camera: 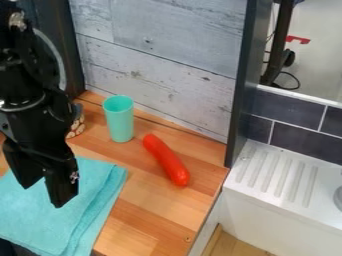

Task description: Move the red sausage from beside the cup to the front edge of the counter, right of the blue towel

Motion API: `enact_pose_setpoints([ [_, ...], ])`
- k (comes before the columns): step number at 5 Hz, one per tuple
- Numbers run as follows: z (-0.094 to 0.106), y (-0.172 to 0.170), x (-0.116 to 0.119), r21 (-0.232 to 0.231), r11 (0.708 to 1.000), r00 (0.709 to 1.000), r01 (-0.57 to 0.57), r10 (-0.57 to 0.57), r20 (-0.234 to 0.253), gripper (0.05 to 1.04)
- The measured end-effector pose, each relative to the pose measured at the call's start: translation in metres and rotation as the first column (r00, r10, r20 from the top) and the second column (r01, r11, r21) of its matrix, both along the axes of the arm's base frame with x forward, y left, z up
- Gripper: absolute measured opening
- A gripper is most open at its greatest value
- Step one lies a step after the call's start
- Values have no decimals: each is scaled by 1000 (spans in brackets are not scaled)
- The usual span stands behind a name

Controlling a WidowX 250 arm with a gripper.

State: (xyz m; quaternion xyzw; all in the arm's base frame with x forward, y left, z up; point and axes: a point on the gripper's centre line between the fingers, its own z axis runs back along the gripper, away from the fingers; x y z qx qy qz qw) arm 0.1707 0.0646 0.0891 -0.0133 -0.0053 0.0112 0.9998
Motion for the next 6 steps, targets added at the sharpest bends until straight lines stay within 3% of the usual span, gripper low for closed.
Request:
enact_pose_setpoints([
  [1, -2, 0, -1, -3, 1000, 1000, -2, 2, -12, 1001],
  [2, -1, -4, 12, 32, 999, 1000, -22, 21, 2, 1001],
  [3, -1, -9, 39, 70, 991, 991, -115, 110, 75, 1001],
  [4, -2, -16, 68, 64, 972, 964, -227, 215, 154, 1001],
  [5, 1, -22, 88, 41, 929, 905, -368, 347, 245, 1001],
  [6, -5, -28, 123, 12, 876, 840, -482, 458, 291, 1001],
])
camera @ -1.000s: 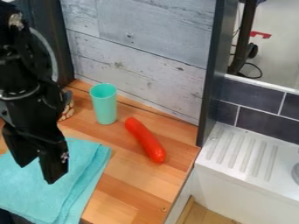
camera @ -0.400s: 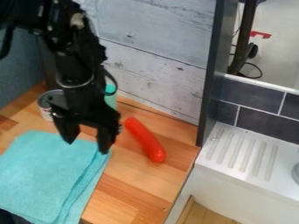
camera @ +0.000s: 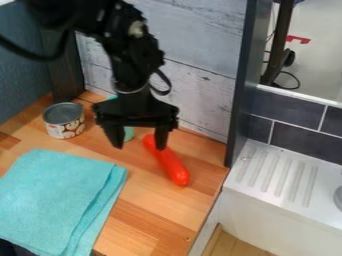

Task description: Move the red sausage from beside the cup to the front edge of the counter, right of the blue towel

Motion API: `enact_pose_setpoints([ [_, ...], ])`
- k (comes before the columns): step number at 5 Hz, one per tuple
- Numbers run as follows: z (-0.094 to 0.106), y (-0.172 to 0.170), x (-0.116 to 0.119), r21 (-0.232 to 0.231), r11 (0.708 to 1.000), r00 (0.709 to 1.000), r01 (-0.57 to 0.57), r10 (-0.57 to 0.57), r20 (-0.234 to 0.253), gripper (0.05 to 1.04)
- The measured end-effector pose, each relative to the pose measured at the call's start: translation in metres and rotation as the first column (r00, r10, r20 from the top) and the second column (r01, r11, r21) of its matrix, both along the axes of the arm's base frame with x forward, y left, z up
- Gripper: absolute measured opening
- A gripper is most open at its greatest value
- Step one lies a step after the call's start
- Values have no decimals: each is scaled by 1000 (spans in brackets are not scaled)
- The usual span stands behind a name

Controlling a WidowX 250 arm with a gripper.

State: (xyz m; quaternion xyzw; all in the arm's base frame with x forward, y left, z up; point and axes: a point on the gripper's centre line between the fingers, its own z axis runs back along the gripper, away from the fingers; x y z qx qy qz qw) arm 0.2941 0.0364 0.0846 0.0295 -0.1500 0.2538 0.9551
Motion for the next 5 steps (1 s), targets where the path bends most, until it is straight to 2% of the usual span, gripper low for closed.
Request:
enact_pose_setpoints([
  [1, -10, -2, 27, 10, 998, 998, -68, 68, -12, 1001],
  [2, -21, -3, 50, -10, 993, 993, -121, 121, 1, 1001],
  [3, -34, -5, 61, -29, 990, 990, -140, 139, -37, 1001],
  [4, -51, -7, 57, -39, 985, 981, -169, 164, -103, 1001],
  [5, -65, -10, 53, -54, 980, 972, -191, 181, -148, 1001],
])
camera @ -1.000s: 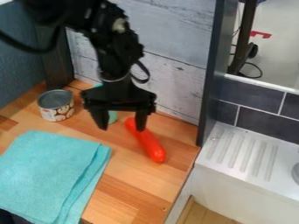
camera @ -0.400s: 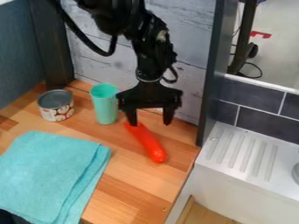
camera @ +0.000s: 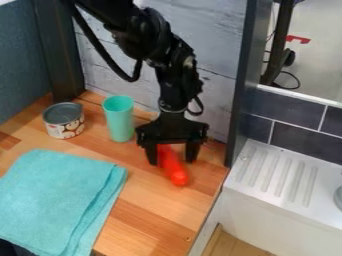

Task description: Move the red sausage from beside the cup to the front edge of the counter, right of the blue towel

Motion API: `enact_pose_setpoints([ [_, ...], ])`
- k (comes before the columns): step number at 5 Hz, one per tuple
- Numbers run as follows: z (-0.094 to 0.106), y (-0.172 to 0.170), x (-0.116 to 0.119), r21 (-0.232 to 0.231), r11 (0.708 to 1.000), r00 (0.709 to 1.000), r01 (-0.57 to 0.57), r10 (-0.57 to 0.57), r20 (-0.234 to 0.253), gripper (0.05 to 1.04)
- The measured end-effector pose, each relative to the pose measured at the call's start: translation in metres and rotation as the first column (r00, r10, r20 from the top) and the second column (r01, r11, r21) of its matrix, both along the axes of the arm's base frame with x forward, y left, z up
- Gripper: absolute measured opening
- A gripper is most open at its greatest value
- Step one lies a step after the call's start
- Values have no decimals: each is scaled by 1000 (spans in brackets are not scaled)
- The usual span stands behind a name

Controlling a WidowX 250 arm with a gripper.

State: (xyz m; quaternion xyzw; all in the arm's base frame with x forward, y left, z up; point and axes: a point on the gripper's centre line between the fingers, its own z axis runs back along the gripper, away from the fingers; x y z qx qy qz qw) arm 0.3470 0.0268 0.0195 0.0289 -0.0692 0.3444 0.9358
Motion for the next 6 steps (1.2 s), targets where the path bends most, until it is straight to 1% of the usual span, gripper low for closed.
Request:
enact_pose_setpoints([
  [1, -3, -1, -1, -8, 1000, 1000, -13, 13, -8, 1001],
  [2, -11, -2, 4, -19, 1000, 1000, -1, 1, 1, 967],
  [3, -11, -4, 8, -28, 999, 999, 36, -36, 15, 703],
  [4, -9, -3, 3, -17, 998, 998, 67, -67, 10, 560],
  [5, 22, 1, -6, 33, 996, 992, 88, -90, 85, 560],
  [6, 31, -16, -22, 25, 996, 991, 83, -85, 101, 560],
])
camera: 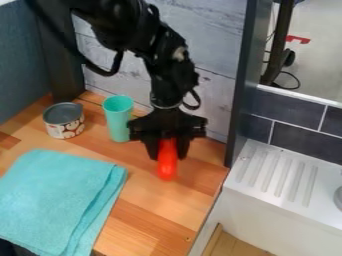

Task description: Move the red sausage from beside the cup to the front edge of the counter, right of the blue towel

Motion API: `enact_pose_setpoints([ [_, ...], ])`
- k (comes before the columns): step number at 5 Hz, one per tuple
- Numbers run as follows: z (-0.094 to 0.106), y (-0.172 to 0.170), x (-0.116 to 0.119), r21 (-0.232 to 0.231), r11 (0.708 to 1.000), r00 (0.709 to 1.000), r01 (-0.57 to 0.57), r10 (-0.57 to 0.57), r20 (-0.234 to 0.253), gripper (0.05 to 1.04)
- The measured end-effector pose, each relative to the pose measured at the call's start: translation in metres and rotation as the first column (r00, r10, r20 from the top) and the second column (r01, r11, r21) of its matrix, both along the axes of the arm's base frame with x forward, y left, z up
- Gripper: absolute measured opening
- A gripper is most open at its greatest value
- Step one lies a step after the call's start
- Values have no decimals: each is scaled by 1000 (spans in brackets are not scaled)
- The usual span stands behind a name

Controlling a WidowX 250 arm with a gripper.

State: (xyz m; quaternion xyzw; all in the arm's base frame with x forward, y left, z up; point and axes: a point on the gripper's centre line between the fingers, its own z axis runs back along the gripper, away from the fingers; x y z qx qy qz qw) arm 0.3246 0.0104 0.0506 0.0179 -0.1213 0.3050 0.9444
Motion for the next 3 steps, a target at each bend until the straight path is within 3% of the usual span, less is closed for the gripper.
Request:
enact_pose_setpoints([
  [1, -11, -21, -29, -74, 997, 997, 29, -35, -76, 560],
  [3, -31, -45, -66, -154, 982, 979, 112, -135, -151, 560],
])
